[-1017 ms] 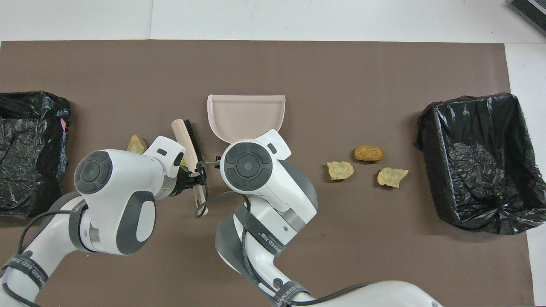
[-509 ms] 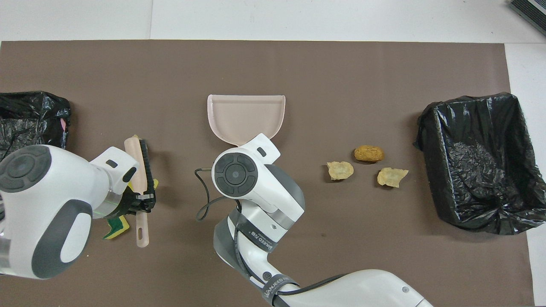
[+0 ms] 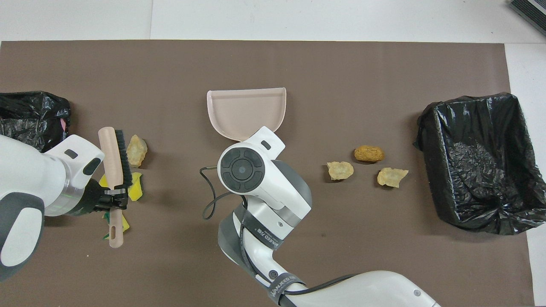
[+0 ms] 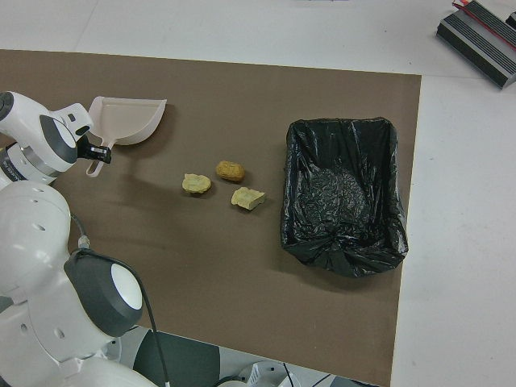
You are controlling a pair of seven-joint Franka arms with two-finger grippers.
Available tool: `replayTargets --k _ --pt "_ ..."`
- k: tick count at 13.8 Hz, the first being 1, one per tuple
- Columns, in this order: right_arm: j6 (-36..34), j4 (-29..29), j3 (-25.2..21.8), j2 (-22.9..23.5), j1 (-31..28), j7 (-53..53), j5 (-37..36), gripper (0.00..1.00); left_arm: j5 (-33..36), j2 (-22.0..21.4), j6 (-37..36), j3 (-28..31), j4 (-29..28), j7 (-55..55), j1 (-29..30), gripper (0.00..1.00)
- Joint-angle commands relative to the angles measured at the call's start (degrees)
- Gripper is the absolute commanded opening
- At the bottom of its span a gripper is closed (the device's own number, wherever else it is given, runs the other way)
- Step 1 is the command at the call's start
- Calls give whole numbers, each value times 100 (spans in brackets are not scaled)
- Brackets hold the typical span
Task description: Sweep and dump trash in bin
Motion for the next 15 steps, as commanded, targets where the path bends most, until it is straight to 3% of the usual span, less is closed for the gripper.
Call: replayTargets --k 1,4,7,10,13,15 --pt "-298 -187 66 -439 -310 -1368 -112 0 64 -63 -22 -54 -110 271 239 0" --pt "-1036 -240 75 -852 -810 -3550 -42 0 12 -406 170 -54 -611 252 301 0" --pt "-1354 -599 75 -1195 -934 -5202 -24 0 -802 -118 1318 -54 -805 682 248 0" --pt "-1354 -995 75 -1380 -996 -6995 -15 0 -1436 225 1673 -54 -857 1112 239 0" --pt "-1441 -1329 75 -1565 -1101 -7782 37 0 -1965 717 2392 -54 -832 1553 240 0" --pt "-1433 -1357 75 -1565 -1145 -8072 46 0 -1966 824 2386 -54 -814 1650 257 0"
